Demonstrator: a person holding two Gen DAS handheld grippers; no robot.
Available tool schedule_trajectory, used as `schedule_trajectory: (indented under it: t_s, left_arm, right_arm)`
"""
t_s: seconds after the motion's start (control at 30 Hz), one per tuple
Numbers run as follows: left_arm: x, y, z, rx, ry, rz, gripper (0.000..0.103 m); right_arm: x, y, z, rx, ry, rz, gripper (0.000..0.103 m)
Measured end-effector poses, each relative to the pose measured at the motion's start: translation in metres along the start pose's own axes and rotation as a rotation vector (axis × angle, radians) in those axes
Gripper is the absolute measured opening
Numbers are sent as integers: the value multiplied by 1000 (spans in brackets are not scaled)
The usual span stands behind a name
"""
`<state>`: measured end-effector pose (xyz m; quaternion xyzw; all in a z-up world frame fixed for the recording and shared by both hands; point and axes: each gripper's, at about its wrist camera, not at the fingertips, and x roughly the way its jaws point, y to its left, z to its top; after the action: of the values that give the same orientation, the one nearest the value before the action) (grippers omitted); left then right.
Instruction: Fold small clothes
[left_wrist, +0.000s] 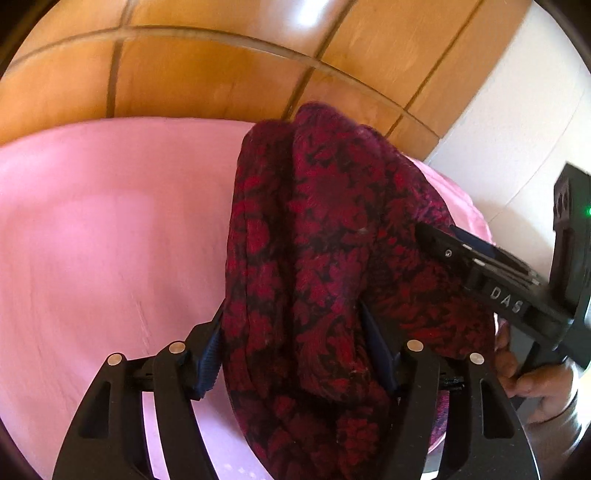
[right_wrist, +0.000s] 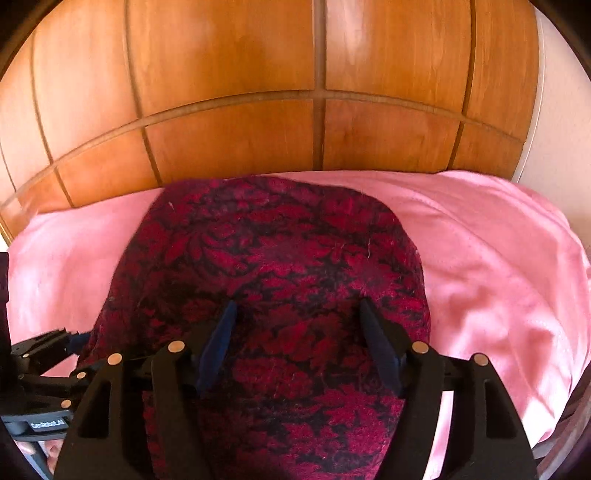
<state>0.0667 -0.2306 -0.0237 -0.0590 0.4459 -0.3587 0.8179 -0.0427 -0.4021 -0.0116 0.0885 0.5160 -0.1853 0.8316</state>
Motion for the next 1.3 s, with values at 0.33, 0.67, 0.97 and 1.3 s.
schedule_trajectory:
  t_s: [0.33,0.67,0.97,1.3]
  left_arm:
    - [-25,-19,7,47,-44,83,74]
    - [-60,-32,1,95,-154,177,79]
    - [-62,-18,-6,66,-137,214,84]
    - [-89,-10,-11,23,-195,230,89]
  right_arm:
    - [-12,-13,-2,91,-31,2,84]
    - [-52,6,-17,110,-43,-37,93]
    - [-67,9,-50,126,-5,-71,93]
    - [-80,17,-47,140,-41,-116,95]
